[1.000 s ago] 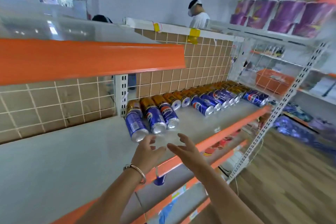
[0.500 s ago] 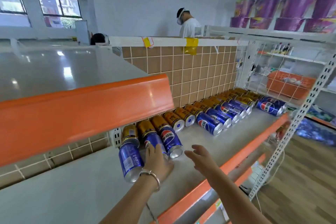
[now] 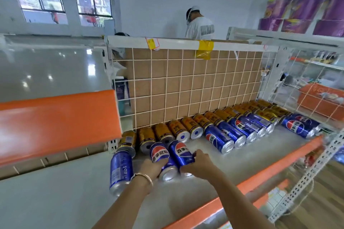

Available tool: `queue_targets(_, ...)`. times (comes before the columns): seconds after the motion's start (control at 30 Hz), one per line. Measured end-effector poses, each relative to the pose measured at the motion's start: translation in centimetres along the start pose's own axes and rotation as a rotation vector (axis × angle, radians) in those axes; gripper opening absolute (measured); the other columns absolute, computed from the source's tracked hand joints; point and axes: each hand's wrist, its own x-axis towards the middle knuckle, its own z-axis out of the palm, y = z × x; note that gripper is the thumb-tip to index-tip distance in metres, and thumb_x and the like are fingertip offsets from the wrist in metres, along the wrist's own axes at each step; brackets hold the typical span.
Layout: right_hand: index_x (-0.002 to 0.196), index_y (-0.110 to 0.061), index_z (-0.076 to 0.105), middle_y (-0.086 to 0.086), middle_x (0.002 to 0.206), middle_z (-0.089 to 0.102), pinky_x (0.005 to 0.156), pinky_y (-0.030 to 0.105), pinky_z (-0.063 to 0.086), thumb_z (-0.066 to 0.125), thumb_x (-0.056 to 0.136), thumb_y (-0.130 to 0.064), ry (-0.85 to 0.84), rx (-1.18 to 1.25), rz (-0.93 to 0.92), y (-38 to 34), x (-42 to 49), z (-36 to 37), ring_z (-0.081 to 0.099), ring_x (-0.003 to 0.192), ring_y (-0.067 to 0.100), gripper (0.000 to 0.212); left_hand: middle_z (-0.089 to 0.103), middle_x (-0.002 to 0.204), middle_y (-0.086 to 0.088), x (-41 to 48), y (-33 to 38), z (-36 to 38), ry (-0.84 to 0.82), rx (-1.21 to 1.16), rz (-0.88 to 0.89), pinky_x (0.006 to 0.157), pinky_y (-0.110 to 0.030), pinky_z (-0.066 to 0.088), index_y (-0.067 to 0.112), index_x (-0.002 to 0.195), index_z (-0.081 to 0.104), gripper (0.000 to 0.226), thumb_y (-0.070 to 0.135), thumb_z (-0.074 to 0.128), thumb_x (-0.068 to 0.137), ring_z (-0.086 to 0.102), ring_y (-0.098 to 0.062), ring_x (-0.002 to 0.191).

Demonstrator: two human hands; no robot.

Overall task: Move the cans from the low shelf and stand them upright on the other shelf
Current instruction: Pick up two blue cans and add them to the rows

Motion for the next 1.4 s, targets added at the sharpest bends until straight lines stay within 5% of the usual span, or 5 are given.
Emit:
queue_targets(0.2,0.106,-0.014,0.047,0.001,0.093,0.055,0.071,0.024,0.044,0.07,0.076,-0.049,-0.197,0.087,0.066,1.6,0.2,-3.2,0.052,0.08,0.012,0.052,0.063,0.075,-0.012,0.2,-0.7,1.3,-0.16,0.016,-0.132,0.058,-0.033,0.057,0.006,0.082,0.053,0.028,0.018,0.077,0.074,0.061,-0.022,0.064)
queue_targets(0.47,0.1,0.003,0.063,0.011,0.066,0.061,0.048,0.024,0.039,0.078,0.06,-0.043,-0.278,0.529,0.117,3.7,0.8,-2.3,0.054,0.048,0.017,0.062,0.062,0.087,-0.008,-0.4,-1.0,2.5,-0.124,0.091,-0.076,0.044,-0.021,0.048,0.003,0.114,0.051,0.064,0.048,0.072,0.073,0.062,-0.016,0.065)
queue_targets(0.7,0.105,0.002,0.065,0.019,0.088,0.066,0.063,0.033,0.047,0.08,0.061,-0.024,-0.504,0.788,0.121,5.2,-0.9,-3.2,0.061,0.069,0.026,0.053,0.071,0.101,-0.019,-2.3,-2.2,3.3,-0.317,-0.181,-0.113,0.089,-0.047,0.054,0.005,0.107,0.06,0.069,0.038,0.084,0.052,0.068,-0.033,0.094)
queue_targets(0.9,0.122,0.004,0.059,0.03,0.124,0.059,0.104,0.051,0.039,0.074,0.064,-0.02,-0.537,0.964,-0.018,4.7,-2.7,-3.5,0.055,0.115,0.046,0.065,0.069,0.092,-0.021,-4.8,-3.3,4.4,-0.394,-0.564,-0.085,0.064,-0.034,0.058,0.0,0.109,0.059,0.04,0.019,0.07,0.076,0.067,-0.029,0.068)
queue_targets(1.4,0.129,-0.003,0.051,0.028,0.124,0.06,0.088,0.048,0.052,0.08,0.053,-0.009,-0.868,0.879,-0.231,2.3,-8.2,-1.9,0.061,0.108,0.042,0.082,0.063,0.118,-0.025,-12.1,-6.9,0.2,-0.176,-0.648,0.097,0.1,-0.054,0.044,0.005,0.121,0.059,0.063,0.025,0.08,0.065,0.059,-0.041,0.111)
